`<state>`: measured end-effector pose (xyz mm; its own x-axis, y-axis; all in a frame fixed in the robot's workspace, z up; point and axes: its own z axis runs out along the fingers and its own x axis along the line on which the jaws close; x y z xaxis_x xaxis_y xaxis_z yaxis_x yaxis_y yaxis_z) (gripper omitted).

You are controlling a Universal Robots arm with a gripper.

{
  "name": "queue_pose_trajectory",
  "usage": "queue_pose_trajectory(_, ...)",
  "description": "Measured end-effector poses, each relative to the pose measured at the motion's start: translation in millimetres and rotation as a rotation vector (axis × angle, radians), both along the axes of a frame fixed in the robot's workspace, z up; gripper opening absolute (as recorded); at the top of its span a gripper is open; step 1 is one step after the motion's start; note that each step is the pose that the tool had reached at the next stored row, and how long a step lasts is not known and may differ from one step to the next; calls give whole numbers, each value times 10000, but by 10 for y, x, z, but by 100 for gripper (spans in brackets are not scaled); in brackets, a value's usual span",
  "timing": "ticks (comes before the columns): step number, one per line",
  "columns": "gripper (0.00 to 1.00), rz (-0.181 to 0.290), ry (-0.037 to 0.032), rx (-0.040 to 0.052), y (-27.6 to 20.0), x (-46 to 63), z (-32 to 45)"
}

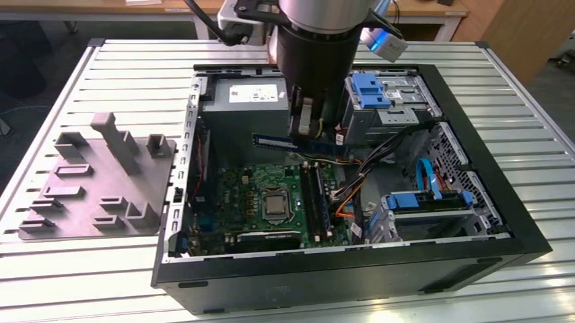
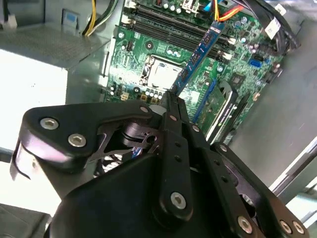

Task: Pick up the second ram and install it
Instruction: 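Insert the second ram into the second slot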

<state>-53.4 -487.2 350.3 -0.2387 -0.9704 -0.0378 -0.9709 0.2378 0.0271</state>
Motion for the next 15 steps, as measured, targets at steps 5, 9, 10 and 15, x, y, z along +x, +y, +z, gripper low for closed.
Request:
queue_pose_trajectory(5, 11, -916, 0, -1, 0, 0, -4)
queue_pose_trajectory(9, 11, -1635, 0, 0, 0, 0, -8)
queue_pose_trajectory(10, 11, -1816, 0, 0, 0, 0, -9)
queue_pose_trajectory(15, 11, -2726, 0, 0, 0, 0, -14)
